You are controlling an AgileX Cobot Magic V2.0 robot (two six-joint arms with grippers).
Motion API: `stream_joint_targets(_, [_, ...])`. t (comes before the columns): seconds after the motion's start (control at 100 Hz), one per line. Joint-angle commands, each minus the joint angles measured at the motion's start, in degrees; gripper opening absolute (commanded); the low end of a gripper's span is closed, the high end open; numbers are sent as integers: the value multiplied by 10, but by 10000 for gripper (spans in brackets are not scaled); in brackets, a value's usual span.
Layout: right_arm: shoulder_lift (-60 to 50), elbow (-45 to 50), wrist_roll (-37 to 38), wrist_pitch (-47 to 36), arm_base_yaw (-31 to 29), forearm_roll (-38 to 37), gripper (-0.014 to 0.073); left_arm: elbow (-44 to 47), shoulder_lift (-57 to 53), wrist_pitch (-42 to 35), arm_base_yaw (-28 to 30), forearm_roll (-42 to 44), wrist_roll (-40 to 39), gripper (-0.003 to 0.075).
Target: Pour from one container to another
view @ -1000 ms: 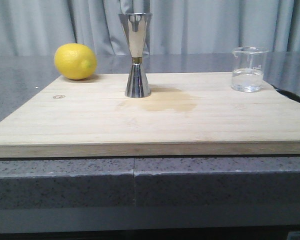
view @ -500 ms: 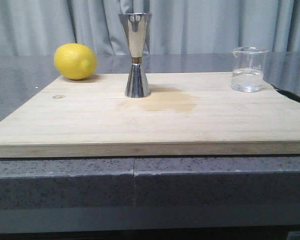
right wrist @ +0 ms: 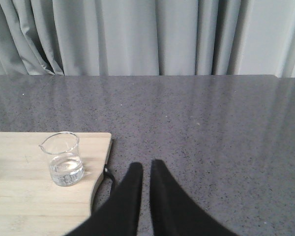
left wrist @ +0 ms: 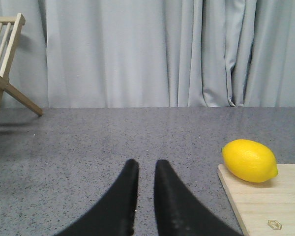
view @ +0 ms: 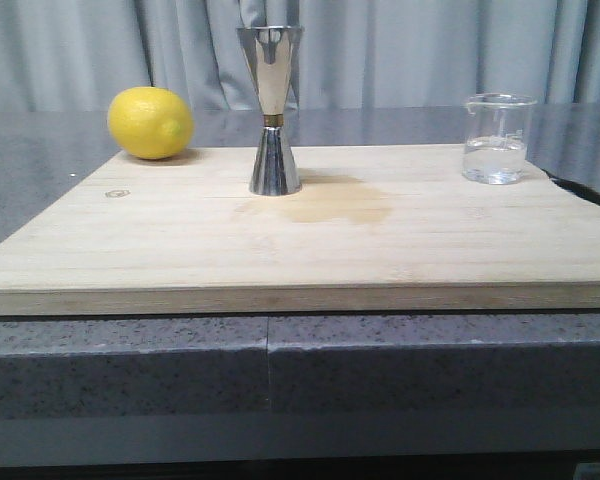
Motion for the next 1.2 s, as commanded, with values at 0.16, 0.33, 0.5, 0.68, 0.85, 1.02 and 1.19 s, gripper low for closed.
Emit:
stream_joint_targets(0.16, [9, -20, 2, -53, -3, -4, 489, -19, 8, -51, 1, -4, -2, 580])
stream_joint_targets(0.33, [9, -20, 2, -53, -3, -4, 495, -19, 8, -51, 1, -6, -2, 584])
stream_joint_targets(0.5, [9, -20, 2, -55, -3, -4, 495, -19, 8, -58, 1, -12, -2, 584])
stream_joint_targets(0.68, [9, -20, 2, -46, -3, -4, 495, -19, 8, -56, 1, -24, -2, 584])
stream_joint_targets(0.85, [11, -27, 2, -37, -3, -4, 495, -42, 14, -19, 1, -23, -2, 584])
stream_joint_targets(1.02, [21, -53, 2, -5, -3, -4, 495, -120, 71, 113, 1, -22, 1, 584])
stream_joint_targets(1.19, [34, -68, 2, 28, -3, -4, 495, -188, 158, 224, 1, -23, 26, 584])
